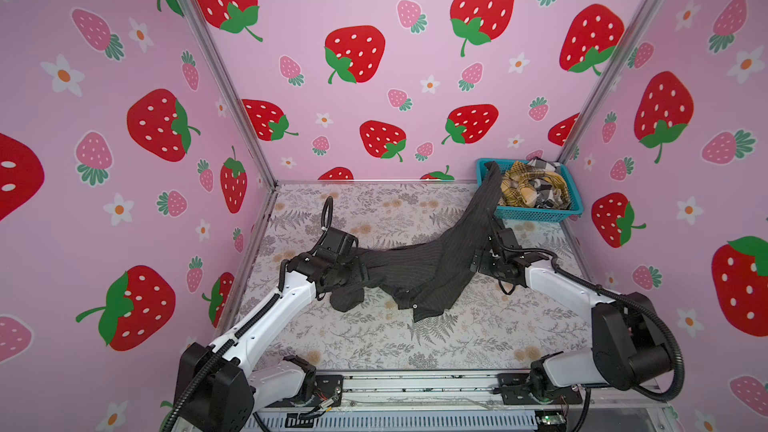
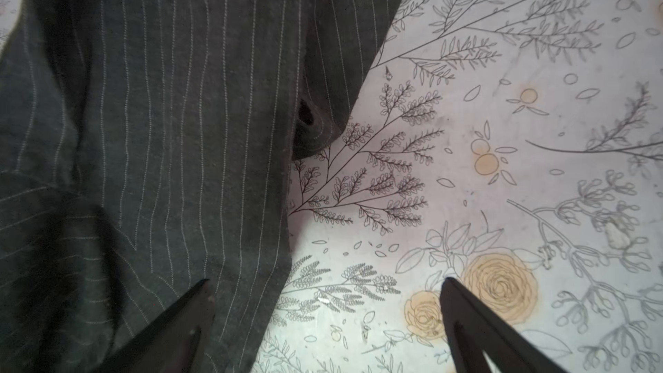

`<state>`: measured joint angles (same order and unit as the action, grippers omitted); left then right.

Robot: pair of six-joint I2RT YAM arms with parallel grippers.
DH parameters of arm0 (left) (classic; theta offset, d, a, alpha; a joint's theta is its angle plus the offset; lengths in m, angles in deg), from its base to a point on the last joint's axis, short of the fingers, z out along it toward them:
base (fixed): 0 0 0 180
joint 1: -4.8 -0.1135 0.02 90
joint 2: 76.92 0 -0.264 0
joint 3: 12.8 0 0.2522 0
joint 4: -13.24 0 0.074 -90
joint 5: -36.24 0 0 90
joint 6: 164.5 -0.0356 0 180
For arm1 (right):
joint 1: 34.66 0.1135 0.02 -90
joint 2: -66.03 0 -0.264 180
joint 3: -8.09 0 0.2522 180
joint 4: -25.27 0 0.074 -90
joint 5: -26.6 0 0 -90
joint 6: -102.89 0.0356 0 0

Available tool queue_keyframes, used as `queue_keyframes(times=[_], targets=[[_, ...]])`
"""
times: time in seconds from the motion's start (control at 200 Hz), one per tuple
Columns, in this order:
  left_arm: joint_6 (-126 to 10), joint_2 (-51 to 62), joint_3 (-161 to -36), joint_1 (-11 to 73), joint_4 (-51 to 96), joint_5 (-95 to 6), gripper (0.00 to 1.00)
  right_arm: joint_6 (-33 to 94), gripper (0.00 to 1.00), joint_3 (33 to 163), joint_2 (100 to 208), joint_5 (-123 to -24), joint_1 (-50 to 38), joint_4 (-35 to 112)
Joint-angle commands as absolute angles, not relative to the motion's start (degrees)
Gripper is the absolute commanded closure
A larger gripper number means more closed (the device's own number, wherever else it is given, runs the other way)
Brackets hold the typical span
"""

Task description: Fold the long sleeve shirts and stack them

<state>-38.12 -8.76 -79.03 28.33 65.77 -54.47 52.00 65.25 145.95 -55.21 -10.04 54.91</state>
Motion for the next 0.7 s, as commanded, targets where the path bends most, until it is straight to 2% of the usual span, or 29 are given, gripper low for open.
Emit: queue_keyframes(times=[0.0, 0.095, 0.165, 0.435, 0.695], targets=[[-36.18, -10.92, -77.54, 28.53, 64.52, -55.85, 0.14, 51.00, 0.00, 62.46, 140.18, -58.08, -9.96, 48.62], [-35.49, -11.64, -76.92, 28.52, 64.20, -54.15, 0.13, 47.89, 0.01, 60.66, 136.92, -63.65, -10.49, 44.84], [-35.48, -12.43, -76.76, 28.53, 64.75, -54.05, 0.13, 46.61, 0.02, 59.38, 136.26, -64.20, -10.73, 43.26], [-37.02, -14.56, -77.39, 28.45, 67.98, -57.11, 0.14, 43.62, 0.09, 59.89, 144.74, -70.48, -12.05, 39.53], [-36.45, -15.94, -77.56, 28.45, 69.03, -57.49, 0.16, 44.58, 0.34, 65.27, 154.98, -73.28, -12.07, 39.85]])
